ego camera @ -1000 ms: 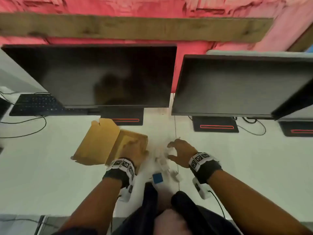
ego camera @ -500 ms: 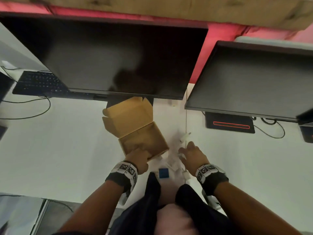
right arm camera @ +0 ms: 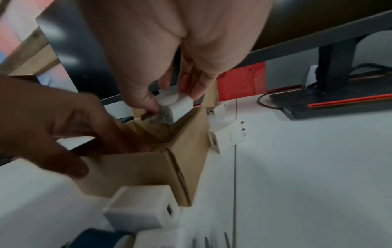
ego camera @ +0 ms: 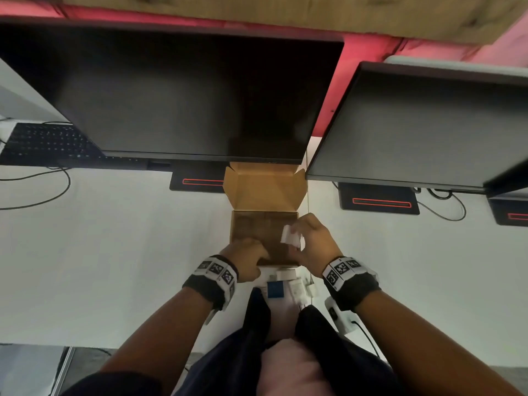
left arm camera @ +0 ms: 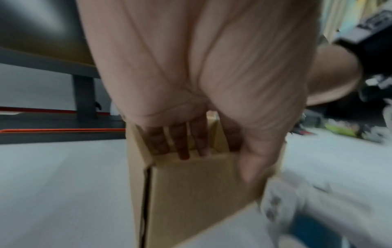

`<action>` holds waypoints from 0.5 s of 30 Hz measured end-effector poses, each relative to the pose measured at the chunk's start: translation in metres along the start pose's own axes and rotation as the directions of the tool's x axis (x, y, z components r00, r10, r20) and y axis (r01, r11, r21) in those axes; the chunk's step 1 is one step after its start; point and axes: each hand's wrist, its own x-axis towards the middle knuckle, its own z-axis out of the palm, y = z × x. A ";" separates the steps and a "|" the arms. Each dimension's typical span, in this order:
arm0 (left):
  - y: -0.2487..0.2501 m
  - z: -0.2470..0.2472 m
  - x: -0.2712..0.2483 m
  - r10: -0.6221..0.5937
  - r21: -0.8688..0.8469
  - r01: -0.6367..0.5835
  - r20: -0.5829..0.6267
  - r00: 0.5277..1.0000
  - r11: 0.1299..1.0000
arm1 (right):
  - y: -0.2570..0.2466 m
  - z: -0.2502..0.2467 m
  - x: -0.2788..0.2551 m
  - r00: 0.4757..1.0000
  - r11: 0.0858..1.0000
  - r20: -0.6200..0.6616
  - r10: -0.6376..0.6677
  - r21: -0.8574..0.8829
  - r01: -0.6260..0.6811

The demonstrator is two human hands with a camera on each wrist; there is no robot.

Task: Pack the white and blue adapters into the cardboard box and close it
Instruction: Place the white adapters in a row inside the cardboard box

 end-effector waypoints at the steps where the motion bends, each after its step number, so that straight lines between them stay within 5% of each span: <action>1: -0.002 -0.008 -0.004 0.020 -0.048 -0.024 -0.078 0.997 0.999 | -0.005 0.000 0.004 1.000 1.000 0.030 -0.001 -0.026 0.001; 3: -0.014 -0.020 -0.010 -0.029 -0.139 -0.012 -0.283 0.959 0.990 | -0.016 0.000 0.013 0.995 0.997 0.095 -0.021 -0.078 0.028; 5: -0.030 -0.025 -0.014 -0.246 -0.347 0.085 -0.451 0.858 0.934 | -0.025 0.005 0.023 0.983 0.987 0.179 -0.048 -0.140 0.074; 7: -0.047 -0.027 -0.011 -0.450 -0.491 0.212 -0.437 0.779 0.845 | -0.031 0.016 0.035 0.962 0.971 0.268 -0.047 -0.214 0.107; 10: -0.060 -0.026 -0.004 -0.526 -0.548 0.366 -0.165 0.834 0.752 | -0.037 0.037 0.050 0.934 0.931 0.355 -0.042 -0.326 0.165; 15: -0.053 -0.025 0.000 -0.447 -0.718 0.278 -0.051 0.893 0.638 | -0.045 0.060 0.061 0.951 0.921 0.301 -0.072 -0.346 0.180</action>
